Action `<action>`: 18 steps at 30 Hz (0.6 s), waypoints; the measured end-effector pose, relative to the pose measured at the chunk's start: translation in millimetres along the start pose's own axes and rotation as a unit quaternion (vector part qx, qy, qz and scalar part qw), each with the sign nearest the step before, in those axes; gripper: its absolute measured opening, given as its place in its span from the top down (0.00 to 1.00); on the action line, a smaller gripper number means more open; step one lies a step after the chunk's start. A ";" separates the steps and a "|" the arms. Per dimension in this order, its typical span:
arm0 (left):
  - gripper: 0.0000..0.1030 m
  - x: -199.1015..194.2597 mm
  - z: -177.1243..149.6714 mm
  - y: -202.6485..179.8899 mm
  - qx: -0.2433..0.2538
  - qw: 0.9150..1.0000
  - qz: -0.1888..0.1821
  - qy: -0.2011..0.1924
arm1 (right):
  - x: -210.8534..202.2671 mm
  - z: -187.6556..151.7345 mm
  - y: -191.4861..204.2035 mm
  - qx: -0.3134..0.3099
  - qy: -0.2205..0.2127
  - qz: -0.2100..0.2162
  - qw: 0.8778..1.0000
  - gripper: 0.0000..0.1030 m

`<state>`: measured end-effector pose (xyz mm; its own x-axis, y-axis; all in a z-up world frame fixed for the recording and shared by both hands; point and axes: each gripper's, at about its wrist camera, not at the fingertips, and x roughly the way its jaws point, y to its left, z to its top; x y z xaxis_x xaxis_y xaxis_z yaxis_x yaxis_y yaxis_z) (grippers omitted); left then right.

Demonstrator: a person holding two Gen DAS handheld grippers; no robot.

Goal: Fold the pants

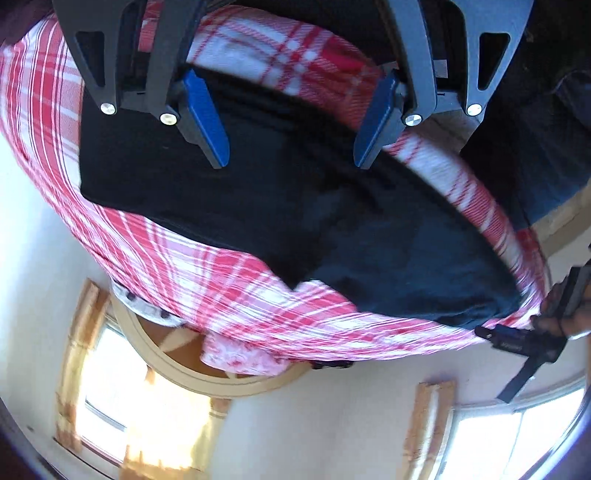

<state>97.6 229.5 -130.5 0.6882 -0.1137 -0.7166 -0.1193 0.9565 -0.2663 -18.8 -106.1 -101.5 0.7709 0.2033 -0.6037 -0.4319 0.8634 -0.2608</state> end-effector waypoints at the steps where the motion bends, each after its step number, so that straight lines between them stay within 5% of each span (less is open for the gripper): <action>1: 0.27 3.0 -4.8 0.0 -0.007 1.000 -0.016 0.001 | -0.5 0.1 6.2 -0.012 -0.002 0.002 1.000 0.31; 6: 0.28 6.7 -15.8 -13.9 -0.002 1.000 -0.016 -0.010 | -2.3 1.3 26.2 -0.069 -0.016 0.014 0.997 0.31; 13: 0.74 -8.5 -27.0 -38.9 0.059 0.997 0.046 -0.020 | -5.5 2.3 25.3 -0.056 -0.029 0.032 0.997 0.31; 18: 0.75 -20.5 -28.4 -68.5 0.114 0.987 0.103 -0.045 | -10.9 5.7 4.6 -0.014 -0.038 0.023 0.999 0.31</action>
<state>71.3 158.7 -115.9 0.7279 0.1036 -0.6779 -0.1056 0.9937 0.0385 -26.5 -101.7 -91.8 0.7828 0.2779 -0.5568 -0.4798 0.8394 -0.2556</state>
